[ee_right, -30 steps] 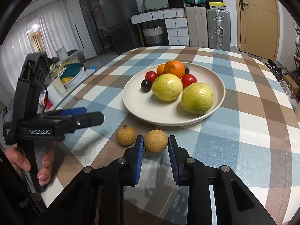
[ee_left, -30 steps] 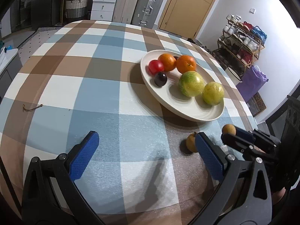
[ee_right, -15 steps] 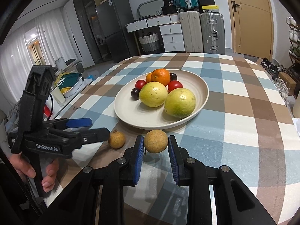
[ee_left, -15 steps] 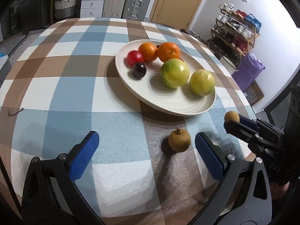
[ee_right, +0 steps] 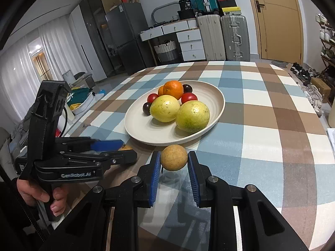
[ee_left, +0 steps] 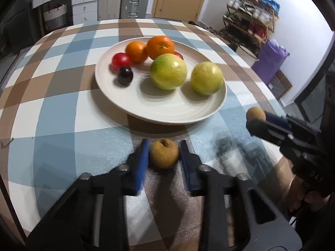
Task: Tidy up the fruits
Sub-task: 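Grasp the other small brown fruit with the left tool while the right tool holds its fruit, then carry both held brown fruits over the cream plate, then lower the brown fruits onto the plate and open both tools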
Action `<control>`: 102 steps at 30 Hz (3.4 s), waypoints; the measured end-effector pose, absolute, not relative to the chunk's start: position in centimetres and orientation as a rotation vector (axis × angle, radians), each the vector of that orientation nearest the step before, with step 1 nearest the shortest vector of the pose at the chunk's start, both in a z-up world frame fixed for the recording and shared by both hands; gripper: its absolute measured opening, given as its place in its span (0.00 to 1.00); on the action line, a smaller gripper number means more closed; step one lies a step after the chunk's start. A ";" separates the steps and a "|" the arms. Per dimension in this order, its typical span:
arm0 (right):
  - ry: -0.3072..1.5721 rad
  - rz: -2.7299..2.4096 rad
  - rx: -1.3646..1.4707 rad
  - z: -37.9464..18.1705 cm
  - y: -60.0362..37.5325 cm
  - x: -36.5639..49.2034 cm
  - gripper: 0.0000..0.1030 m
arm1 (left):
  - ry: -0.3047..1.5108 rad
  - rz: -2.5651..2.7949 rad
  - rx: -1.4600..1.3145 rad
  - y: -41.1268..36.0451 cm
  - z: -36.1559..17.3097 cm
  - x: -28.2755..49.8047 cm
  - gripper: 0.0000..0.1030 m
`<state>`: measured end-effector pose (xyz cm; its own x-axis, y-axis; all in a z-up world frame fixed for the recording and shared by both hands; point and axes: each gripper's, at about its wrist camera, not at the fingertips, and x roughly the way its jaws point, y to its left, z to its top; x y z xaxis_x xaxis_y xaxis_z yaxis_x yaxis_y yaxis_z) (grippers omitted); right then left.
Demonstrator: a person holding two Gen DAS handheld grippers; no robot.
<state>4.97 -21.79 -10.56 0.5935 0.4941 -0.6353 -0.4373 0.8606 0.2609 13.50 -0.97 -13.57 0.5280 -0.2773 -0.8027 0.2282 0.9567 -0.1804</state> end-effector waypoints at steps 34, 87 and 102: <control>0.703 0.601 0.126 -6.3 -20.1 7.1 0.26 | 0.924 -0.317 -0.134 1.3 -8.2 15.0 0.24; 0.781 0.588 0.169 -7.3 -19.2 12.7 0.47 | 0.926 -0.340 -0.210 2.4 -8.4 19.7 0.38; 0.620 0.571 0.191 -3.3 -20.1 8.8 0.64 | 0.769 -0.252 -0.177 3.4 -3.6 14.5 0.81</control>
